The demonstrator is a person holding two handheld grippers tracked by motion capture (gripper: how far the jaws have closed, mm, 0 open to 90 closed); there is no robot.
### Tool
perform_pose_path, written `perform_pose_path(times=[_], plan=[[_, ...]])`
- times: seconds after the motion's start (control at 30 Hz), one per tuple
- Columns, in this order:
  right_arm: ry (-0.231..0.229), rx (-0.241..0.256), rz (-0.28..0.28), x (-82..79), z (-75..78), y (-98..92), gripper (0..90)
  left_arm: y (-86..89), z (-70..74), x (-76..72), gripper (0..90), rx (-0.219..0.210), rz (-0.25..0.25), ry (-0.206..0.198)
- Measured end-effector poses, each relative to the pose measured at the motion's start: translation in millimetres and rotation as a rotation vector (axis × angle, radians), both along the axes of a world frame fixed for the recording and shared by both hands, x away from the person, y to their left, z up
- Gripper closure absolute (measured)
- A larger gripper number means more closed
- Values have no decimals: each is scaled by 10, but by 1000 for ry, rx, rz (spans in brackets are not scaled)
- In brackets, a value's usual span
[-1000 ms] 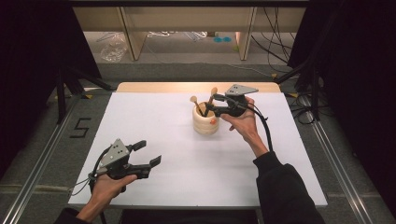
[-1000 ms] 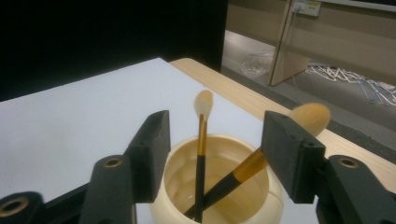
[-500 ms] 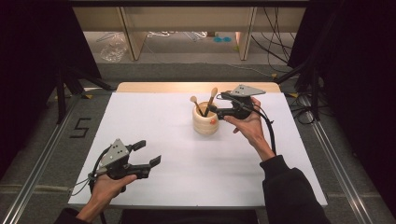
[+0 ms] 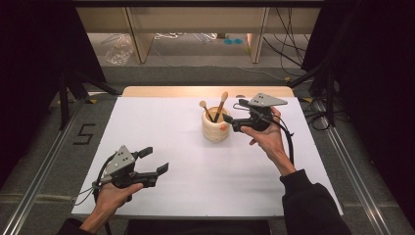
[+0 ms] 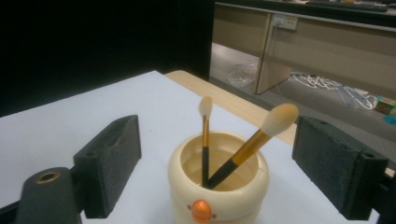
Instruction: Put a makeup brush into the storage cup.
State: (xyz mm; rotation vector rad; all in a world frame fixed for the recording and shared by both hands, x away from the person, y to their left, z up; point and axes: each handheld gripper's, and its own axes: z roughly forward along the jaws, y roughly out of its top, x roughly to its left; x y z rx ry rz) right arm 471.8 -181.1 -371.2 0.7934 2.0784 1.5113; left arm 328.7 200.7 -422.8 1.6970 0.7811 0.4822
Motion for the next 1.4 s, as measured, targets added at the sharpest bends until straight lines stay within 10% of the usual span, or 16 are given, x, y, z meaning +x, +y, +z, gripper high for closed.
perform_pose_path(times=[1.4], plan=[[-25,11,2,-743,-261,-163,158,-8,0,-17,196,-6,7,9]])
